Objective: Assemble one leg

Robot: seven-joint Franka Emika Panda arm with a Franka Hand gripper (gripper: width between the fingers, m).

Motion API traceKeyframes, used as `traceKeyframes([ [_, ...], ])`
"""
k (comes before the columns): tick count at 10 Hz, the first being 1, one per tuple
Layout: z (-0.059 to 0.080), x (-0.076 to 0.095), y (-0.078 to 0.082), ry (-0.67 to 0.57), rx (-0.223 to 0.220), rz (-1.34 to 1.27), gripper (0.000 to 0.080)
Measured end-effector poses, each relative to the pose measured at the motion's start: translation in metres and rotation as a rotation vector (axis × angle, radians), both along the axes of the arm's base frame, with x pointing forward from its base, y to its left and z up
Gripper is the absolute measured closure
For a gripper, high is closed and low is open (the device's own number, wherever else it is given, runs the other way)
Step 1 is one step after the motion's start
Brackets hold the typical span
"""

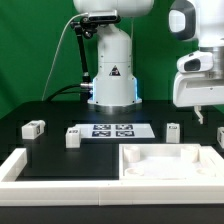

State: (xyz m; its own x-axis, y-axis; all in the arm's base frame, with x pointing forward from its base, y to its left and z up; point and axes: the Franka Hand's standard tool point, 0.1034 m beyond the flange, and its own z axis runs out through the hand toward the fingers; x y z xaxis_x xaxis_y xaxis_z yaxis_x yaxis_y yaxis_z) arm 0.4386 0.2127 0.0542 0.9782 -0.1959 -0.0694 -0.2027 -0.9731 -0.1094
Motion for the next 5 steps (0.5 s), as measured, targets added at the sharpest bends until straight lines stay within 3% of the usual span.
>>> traceKeyframes([
  [3,-0.003,-0.005,-0.003,0.055,-0.009,0.037,0.0150],
  [5,-0.005,-0.007,0.002,0.219,-0.015,0.079,0.0150],
])
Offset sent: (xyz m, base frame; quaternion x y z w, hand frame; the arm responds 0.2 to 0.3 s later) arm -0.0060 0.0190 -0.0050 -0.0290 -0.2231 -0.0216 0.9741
